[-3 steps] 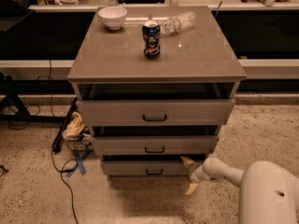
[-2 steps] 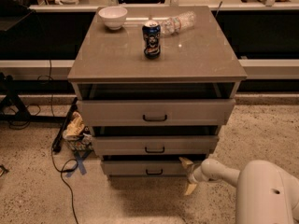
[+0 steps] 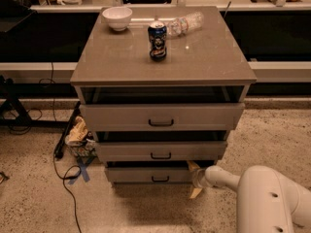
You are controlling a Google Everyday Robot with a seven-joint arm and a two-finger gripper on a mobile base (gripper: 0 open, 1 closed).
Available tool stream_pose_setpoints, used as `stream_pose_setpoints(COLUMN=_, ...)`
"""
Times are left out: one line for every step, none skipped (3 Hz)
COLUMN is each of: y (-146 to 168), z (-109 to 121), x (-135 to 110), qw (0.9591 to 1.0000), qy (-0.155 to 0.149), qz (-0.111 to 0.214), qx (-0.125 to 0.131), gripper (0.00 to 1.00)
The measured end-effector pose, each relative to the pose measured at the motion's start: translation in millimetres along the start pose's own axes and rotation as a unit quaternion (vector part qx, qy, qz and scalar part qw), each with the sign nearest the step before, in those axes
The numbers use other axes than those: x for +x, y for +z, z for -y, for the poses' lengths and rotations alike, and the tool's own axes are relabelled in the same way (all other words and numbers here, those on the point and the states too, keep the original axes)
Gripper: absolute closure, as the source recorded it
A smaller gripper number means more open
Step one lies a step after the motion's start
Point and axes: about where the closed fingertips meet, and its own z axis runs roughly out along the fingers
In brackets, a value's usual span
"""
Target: Open bottom drawer
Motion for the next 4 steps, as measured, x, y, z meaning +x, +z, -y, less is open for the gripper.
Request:
stream_pose_setpoints(y=9, z=8, x=6, qw=0.9999, qy=0.011, qz=-0.008, qx=0.008, gripper=0.00)
stream_pose_setpoints(y=14, z=8, x=15, qw=0.9996, qy=0.020, qz=-0.019, qx=0.003, gripper=0.19)
stream_pose_setpoints(y=4, z=-2, x=37, qw=0.9981, qy=0.044, qz=-0.043, qx=-0.003, gripper=0.42)
stream_pose_setpoints(y=-1, z=-2, x=42, qw=0.9976, qy=0.049, qz=-0.048, qx=-0.002, gripper=0.66)
